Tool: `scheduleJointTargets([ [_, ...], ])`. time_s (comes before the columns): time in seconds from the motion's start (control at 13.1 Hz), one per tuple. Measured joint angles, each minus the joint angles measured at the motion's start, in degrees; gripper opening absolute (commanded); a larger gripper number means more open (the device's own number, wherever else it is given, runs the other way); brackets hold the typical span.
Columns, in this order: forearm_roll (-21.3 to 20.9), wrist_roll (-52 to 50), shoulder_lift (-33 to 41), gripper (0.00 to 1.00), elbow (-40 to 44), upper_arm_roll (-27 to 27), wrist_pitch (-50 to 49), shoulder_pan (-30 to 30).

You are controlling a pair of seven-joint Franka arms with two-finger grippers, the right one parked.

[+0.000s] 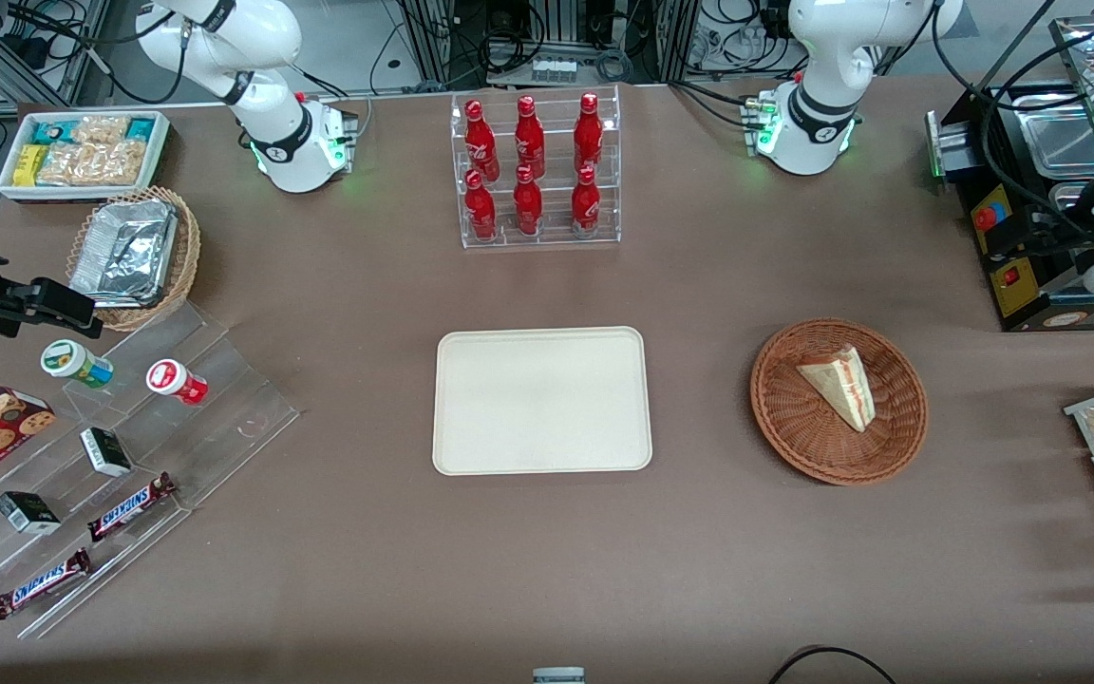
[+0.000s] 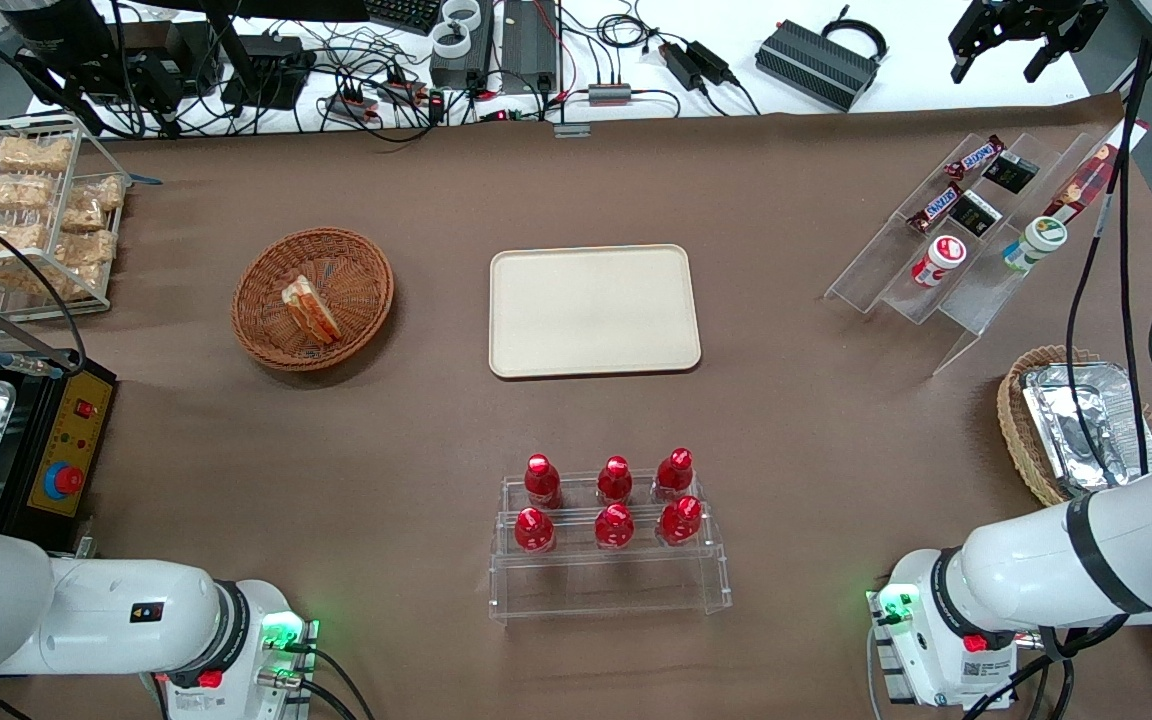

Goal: Place sandwich from basket to tray
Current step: 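Lower the left gripper onto the wrapped sandwich in the wicker basket and close it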

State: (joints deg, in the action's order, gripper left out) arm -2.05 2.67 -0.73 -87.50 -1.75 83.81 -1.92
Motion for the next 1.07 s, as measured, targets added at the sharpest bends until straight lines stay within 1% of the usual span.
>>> scheduleJointTargets([
  [0.38,0.00,0.00,-0.05,1.00,-1.32,-0.25,0.82,-0.01],
  [0.46,0.01,0.00,-0.04,1.00,-2.82,-0.24,2.26,-0.01],
  [0.61,0.03,-1.35,0.52,1.00,-7.78,-0.17,8.31,-0.01],
  [0.69,0.03,-4.89,1.15,1.00,-11.53,0.30,12.30,-0.04],
  [0.92,-0.01,-21.42,1.71,1.00,-21.74,4.60,22.23,-0.35],
  [1.07,-0.07,-26.23,1.68,1.00,-26.72,6.09,26.71,-0.60],
])
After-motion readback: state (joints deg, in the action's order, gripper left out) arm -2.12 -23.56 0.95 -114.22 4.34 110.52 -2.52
